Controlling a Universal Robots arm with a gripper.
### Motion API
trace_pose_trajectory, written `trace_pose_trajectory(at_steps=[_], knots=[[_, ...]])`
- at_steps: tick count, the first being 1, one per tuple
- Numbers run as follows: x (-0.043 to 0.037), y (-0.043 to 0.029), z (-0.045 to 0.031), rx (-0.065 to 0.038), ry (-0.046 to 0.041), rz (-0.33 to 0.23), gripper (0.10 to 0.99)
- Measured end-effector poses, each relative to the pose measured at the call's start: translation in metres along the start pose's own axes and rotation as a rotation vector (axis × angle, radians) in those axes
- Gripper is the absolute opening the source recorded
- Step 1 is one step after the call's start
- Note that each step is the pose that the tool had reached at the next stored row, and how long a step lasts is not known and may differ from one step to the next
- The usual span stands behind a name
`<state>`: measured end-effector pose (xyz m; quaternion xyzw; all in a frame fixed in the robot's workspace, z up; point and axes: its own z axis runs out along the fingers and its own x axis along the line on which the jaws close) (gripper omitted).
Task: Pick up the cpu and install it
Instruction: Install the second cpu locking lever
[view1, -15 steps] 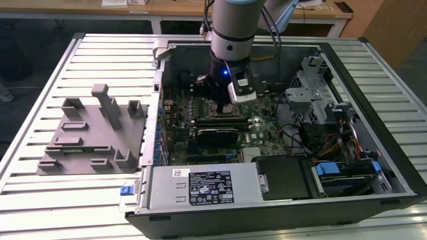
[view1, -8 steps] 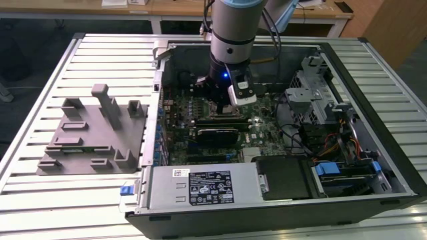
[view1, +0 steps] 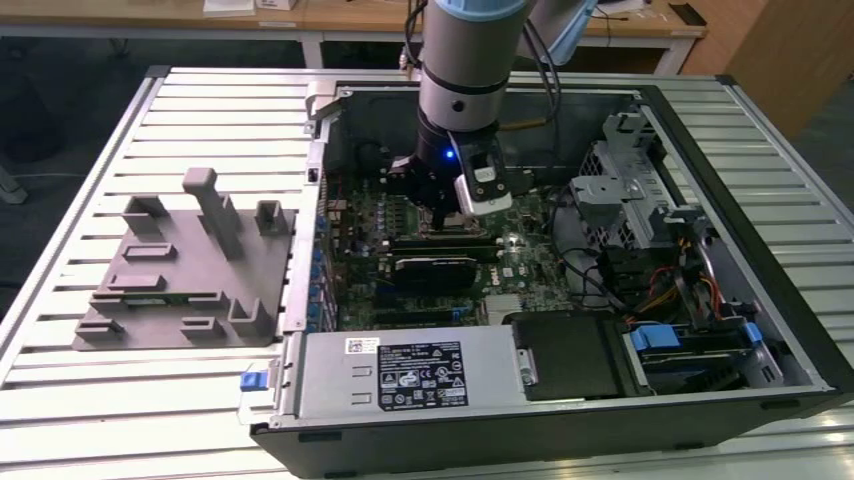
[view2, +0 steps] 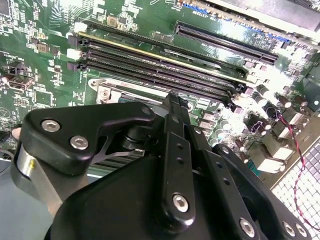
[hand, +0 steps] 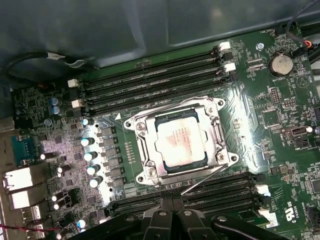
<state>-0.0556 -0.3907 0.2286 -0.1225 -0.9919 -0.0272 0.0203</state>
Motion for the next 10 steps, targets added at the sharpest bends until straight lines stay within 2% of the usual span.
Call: trace_pose_trajectory(at_steps=[7, 10], knots=[[-0.0001, -0.0005, 0.0003, -0.001, 0.0, -0.001, 0.106], [0.0003, -0.0028, 0.0009, -0.005, 0.0009, -0.003, 0.106]])
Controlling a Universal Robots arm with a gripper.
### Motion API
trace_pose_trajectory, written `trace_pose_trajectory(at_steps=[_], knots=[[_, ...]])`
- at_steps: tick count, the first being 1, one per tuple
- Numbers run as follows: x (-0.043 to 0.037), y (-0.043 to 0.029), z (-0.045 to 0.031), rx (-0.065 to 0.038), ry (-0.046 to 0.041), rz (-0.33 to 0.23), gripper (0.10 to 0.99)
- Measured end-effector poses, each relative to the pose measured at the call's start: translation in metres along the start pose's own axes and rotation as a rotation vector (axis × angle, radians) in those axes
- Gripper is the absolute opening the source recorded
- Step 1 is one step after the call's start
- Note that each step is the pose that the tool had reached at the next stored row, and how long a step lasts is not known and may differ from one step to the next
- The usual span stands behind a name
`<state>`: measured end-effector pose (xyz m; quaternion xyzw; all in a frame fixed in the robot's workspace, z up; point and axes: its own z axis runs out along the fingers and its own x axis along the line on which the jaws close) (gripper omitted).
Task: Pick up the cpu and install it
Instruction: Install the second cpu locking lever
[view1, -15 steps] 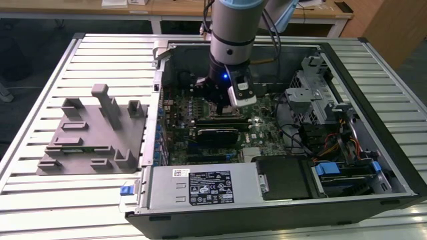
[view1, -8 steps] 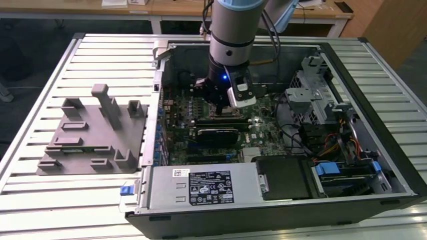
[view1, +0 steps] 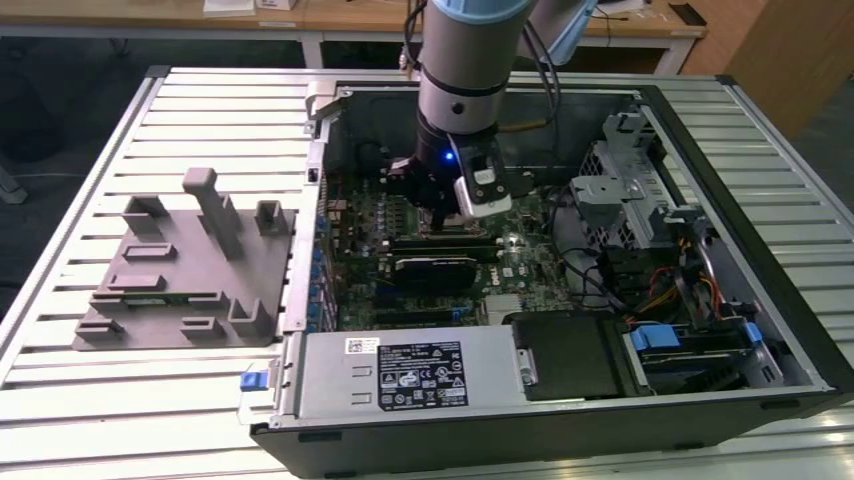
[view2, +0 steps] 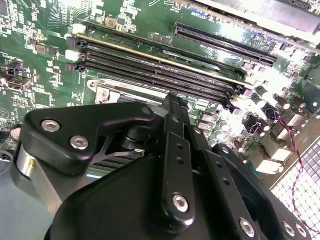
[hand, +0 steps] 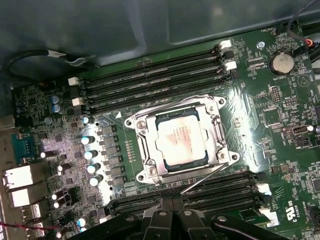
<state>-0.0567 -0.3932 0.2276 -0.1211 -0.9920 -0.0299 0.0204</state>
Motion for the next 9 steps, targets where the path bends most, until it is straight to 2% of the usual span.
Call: trace_pose_trajectory(at_steps=[5, 9], knots=[[0.0018, -0.0038, 0.0035, -0.018, 0.001, -0.009, 0.106], [0.0038, -0.0056, 0.0063, -0.038, 0.0029, -0.016, 0.106]])
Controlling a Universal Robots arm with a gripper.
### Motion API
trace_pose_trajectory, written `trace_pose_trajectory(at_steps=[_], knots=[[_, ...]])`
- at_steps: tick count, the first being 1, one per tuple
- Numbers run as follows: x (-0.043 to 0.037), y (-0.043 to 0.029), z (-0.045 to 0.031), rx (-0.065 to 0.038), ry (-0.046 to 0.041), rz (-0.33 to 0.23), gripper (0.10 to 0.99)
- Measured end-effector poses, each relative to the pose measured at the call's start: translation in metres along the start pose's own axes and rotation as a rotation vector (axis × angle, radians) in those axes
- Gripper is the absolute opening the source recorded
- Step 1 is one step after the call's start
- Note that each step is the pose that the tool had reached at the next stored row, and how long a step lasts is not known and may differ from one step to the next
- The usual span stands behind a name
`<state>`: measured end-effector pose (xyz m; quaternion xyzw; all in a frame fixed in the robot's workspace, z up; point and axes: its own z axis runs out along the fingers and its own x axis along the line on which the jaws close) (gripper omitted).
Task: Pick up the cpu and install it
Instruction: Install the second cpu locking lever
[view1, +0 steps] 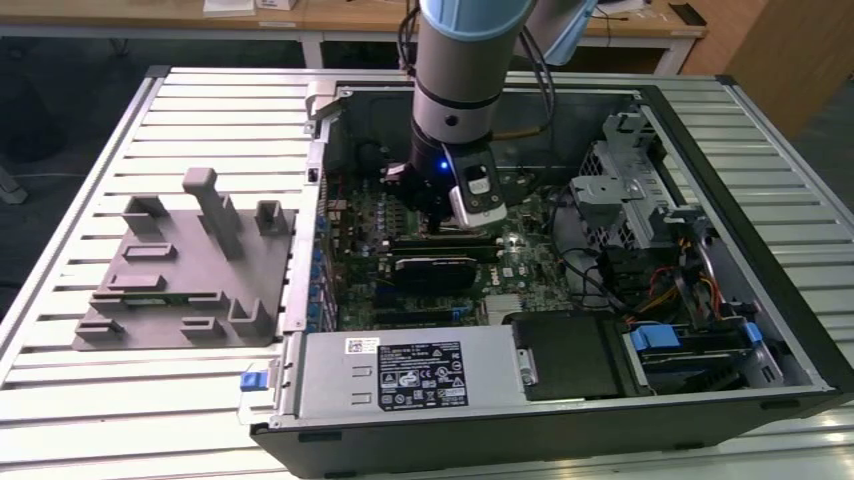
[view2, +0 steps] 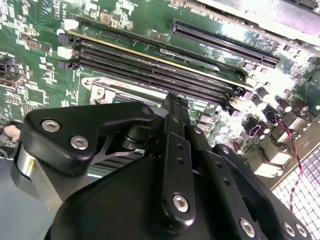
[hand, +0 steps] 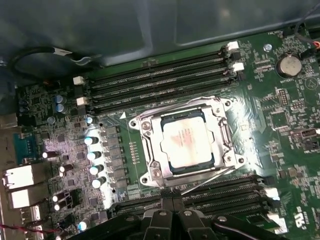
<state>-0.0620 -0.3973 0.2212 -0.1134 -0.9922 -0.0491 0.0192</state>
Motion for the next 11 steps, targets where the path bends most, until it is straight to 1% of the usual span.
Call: trace_pose_trajectory(at_steps=[4, 11], knots=[[0.0024, -0.0014, 0.0029, -0.02, 0.0021, -0.01, 0.106], [0.0049, -0.0043, 0.008, -0.045, 0.0029, -0.03, 0.106]])
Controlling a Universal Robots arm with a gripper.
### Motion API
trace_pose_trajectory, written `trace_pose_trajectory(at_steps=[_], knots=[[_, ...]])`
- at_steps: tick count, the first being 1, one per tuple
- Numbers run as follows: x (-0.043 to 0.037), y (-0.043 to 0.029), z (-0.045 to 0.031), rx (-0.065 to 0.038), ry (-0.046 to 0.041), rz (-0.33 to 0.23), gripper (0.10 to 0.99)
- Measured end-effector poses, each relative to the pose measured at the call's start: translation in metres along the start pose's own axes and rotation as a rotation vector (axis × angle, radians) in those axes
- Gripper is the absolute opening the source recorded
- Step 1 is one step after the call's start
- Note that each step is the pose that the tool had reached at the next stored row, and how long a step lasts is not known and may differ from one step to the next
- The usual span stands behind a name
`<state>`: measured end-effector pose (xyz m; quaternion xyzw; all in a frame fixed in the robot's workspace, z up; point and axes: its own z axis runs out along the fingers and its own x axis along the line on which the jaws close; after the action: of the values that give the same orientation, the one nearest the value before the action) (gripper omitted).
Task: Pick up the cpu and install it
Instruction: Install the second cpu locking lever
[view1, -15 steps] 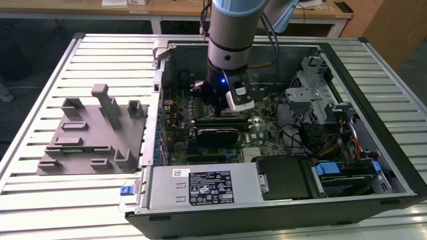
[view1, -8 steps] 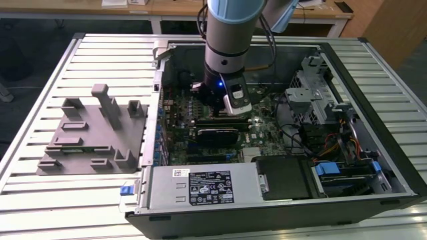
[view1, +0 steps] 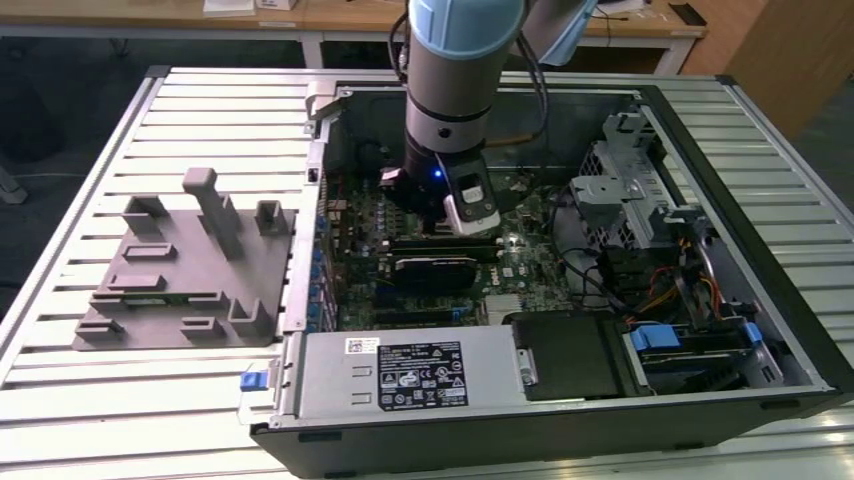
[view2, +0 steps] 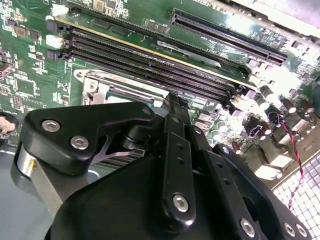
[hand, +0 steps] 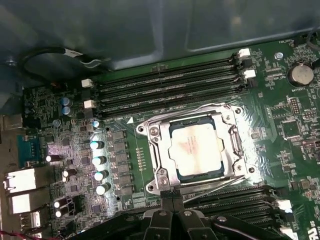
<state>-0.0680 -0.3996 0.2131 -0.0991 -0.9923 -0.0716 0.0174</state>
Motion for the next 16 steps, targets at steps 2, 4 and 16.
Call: trace_pose_trajectory(at_steps=[2, 4, 16], knots=[[-0.0001, -0.0014, 0.0007, -0.006, -0.0004, -0.006, 0.106], [-0.0004, -0.0031, 0.0013, -0.011, -0.0007, -0.011, 0.106], [0.0031, -0.0142, 0.0033, -0.066, 0.0031, -0.03, 0.106]])
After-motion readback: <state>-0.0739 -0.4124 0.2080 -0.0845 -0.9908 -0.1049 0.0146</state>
